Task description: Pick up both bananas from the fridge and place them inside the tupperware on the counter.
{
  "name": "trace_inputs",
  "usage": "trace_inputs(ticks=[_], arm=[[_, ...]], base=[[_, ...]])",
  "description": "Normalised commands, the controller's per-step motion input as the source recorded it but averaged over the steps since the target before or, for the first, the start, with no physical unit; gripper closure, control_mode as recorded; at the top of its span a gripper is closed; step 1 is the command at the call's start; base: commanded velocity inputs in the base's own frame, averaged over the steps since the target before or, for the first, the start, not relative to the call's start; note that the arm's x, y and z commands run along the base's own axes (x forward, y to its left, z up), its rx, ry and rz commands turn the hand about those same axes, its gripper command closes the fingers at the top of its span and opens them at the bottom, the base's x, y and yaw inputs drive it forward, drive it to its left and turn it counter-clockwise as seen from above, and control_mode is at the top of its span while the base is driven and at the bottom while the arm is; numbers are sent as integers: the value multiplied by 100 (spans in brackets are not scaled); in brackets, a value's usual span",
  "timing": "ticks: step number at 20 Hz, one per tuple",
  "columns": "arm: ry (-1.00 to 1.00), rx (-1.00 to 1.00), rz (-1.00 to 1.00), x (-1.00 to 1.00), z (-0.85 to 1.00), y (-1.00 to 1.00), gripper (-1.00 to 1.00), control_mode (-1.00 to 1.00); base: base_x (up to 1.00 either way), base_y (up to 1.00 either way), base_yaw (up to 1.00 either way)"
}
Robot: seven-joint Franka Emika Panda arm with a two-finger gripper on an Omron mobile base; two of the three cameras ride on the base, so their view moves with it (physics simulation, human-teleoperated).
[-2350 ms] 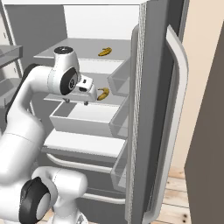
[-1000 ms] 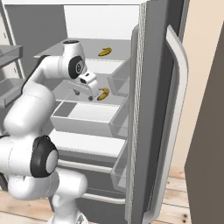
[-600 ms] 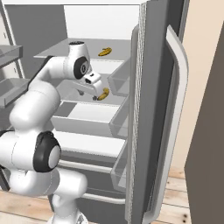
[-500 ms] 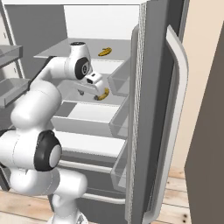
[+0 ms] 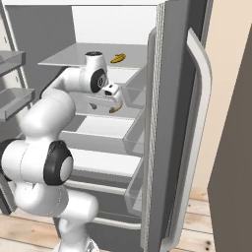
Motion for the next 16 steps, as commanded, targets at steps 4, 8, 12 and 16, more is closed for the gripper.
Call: trace_inputs(ticks=[4, 8, 12, 16], arm=[[-26, -4, 0, 28, -21, 0, -100, -100], [-31, -2, 0, 22, -19, 0, -100, -100], [-10, 0, 0, 23, -16, 0, -100, -100], [0, 0, 0, 31, -15, 0, -100, -100]], base=[[0, 0, 0], [0, 0, 0], [0, 0, 0], [0, 0, 0]])
